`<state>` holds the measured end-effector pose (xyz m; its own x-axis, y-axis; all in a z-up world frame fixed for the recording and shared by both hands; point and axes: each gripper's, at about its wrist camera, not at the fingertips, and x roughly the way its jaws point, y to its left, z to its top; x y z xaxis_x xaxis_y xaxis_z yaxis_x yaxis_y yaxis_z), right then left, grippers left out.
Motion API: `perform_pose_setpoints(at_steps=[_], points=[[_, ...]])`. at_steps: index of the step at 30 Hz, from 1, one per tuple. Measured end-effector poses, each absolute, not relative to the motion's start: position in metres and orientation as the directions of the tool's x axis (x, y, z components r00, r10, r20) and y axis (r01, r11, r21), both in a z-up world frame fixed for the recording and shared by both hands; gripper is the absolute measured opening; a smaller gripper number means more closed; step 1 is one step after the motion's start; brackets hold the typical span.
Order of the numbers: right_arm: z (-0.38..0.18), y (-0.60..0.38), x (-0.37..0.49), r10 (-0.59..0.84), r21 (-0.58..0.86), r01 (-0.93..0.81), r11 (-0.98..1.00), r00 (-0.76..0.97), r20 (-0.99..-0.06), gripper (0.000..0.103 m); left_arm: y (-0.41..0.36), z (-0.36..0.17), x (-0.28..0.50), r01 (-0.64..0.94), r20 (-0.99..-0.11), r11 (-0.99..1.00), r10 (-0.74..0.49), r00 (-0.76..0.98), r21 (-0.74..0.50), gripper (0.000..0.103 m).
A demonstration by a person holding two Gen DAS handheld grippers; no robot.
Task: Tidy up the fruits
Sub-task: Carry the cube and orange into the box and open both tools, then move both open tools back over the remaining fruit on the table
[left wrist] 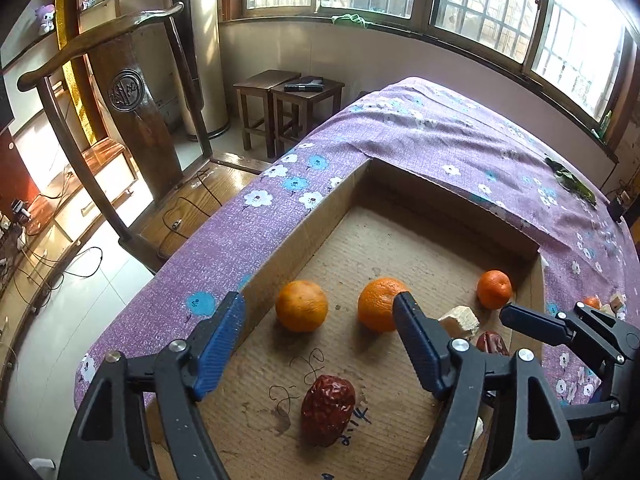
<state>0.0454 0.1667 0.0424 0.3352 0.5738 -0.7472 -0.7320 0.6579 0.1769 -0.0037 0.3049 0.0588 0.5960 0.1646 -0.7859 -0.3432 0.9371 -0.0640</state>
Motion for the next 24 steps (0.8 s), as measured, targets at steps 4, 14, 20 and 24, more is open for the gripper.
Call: perform_pose_setpoints(at_steps=[4,14,20,24], points=[[0.054,0.148,0.035,0.589,0.177,-0.72,0.671,0.373,-0.718,0.076,0.29,0.067,-0.013,-0.336,-0.755,0.94,0.184,0.63,-0.052,0.085],[0.072,0.071,0.018,0.551,0.193,-0.601,0.776,0.497,-0.67,0.091,0.237,0.08,-0.028,-0.265,-0.705,0.961,0.135,0.697,-0.079,0.088],[0.075,0.03,0.009,0.499,0.186,-0.53,0.828,0.542,-0.677,0.091,0.203,0.082,-0.031,-0.211,-0.688,0.973,0.088,0.72,-0.097,0.089],[0.074,0.008,0.003,0.444,0.152,-0.486,0.861,0.571,-0.69,0.092,0.177,0.08,-0.029,-0.17,-0.692,0.982,0.066,0.719,-0.083,0.089]])
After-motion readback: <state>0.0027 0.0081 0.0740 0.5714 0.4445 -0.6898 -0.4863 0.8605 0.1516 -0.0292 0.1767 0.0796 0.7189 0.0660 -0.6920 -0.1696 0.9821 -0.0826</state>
